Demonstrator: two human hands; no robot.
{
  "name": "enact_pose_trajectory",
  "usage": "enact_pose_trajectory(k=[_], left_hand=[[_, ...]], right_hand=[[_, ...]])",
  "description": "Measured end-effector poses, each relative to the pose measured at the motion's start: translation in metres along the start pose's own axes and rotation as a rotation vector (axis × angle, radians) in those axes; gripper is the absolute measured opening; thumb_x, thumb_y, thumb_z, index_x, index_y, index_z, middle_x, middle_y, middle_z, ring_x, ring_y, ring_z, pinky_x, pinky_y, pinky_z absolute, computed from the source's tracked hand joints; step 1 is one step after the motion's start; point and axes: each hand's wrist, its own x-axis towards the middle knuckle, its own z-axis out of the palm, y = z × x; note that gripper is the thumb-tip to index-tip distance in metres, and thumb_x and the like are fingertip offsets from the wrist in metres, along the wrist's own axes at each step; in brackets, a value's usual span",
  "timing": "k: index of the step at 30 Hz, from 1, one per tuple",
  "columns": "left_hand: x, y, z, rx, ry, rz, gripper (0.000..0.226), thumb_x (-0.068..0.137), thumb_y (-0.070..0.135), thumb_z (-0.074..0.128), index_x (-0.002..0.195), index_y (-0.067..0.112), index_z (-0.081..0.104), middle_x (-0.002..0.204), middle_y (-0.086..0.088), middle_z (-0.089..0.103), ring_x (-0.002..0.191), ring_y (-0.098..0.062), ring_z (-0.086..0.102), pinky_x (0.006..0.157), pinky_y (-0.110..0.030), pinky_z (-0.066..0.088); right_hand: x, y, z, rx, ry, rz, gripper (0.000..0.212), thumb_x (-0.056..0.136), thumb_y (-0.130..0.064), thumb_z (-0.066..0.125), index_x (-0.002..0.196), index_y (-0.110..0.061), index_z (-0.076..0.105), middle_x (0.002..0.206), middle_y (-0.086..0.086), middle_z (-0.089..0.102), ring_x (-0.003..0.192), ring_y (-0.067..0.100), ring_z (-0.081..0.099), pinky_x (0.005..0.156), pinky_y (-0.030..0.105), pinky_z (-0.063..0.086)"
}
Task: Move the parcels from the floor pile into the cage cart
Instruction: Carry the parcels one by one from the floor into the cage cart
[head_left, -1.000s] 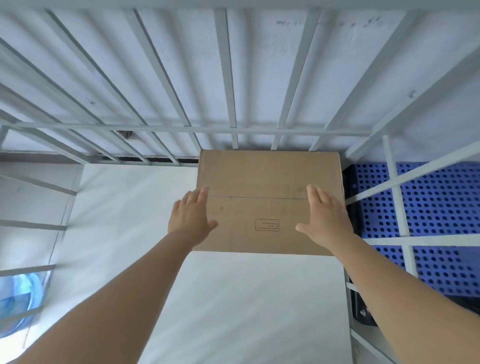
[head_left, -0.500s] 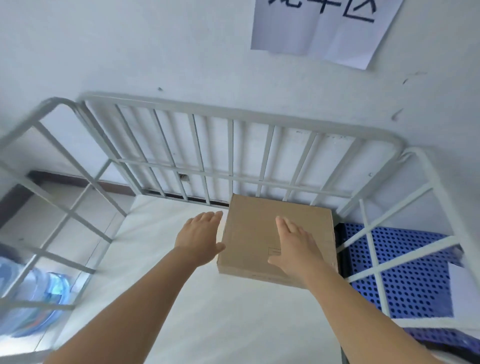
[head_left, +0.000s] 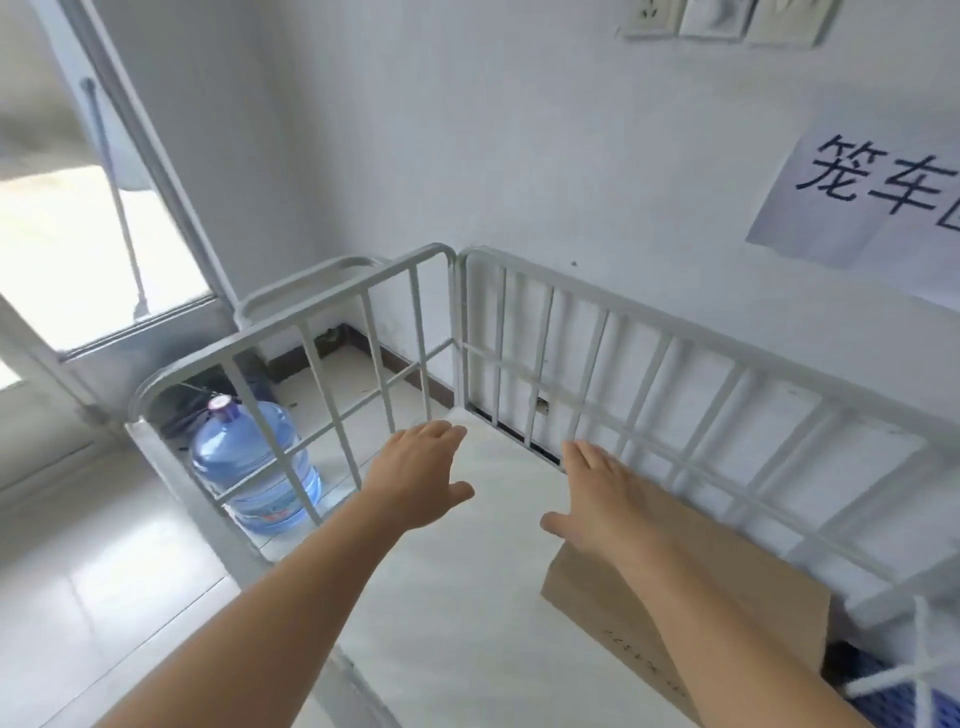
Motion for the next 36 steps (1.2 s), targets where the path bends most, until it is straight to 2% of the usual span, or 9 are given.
enact_pose_trajectory(k=[9,13,23,30,36], left_hand=[[-0.139,-0.058,-0.042,-0.020,0.162,-0.357,0.071,0.088,0.048,0.061,0.148,0.022,0.034,0.150,0.004,0.040,0.134,-0.020,0.040,0.109,-0.034,0.033],[-0.205,-0.090,-0.049,-0.026,0.196,-0.503,0.071,0.089,0.046,0.060,0.149,0.022,0.030,0.152,0.005,0.037,0.137,-0.020,0.037,0.110,-0.033,0.029],[-0.383,-0.191,-0.041,-0.088,0.244,-0.878,0.069,0.092,0.044,0.056,0.150,0.021,0.027,0.153,0.005,0.032,0.140,-0.019,0.030,0.111,-0.031,0.025],[-0.511,-0.257,-0.019,-0.139,0.234,-1.091,0.070,0.090,0.046,0.056,0.149,0.021,0.029,0.154,0.004,0.032,0.141,-0.018,0.029,0.112,-0.031,0.025],[-0.613,-0.286,0.004,-0.205,0.223,-1.297,0.071,0.092,0.044,0.055,0.152,0.022,0.024,0.156,0.005,0.028,0.142,-0.018,0.026,0.114,-0.033,0.020]], right_hand=[[-0.020,-0.120,-0.010,-0.027,0.002,-0.399,0.095,0.088,-0.051,0.060,0.156,-0.015,0.003,0.164,0.001,0.005,0.151,0.020,0.004,0.122,0.037,0.009],[-0.035,-0.187,-0.002,-0.037,-0.030,-0.532,0.098,0.089,-0.052,0.060,0.157,-0.016,0.000,0.165,0.001,0.001,0.151,0.020,0.002,0.122,0.037,0.006],[-0.105,-0.380,0.054,-0.118,-0.108,-0.897,0.096,0.088,-0.052,0.061,0.156,-0.017,0.003,0.164,0.001,0.006,0.151,0.022,0.006,0.121,0.039,0.009],[-0.173,-0.504,0.109,-0.178,-0.182,-1.074,0.094,0.090,-0.051,0.060,0.157,-0.016,0.004,0.164,0.002,0.007,0.151,0.022,0.006,0.120,0.038,0.008],[-0.227,-0.590,0.160,-0.222,-0.253,-1.211,0.094,0.089,-0.050,0.061,0.157,-0.016,0.007,0.164,0.001,0.009,0.151,0.021,0.009,0.120,0.037,0.011]])
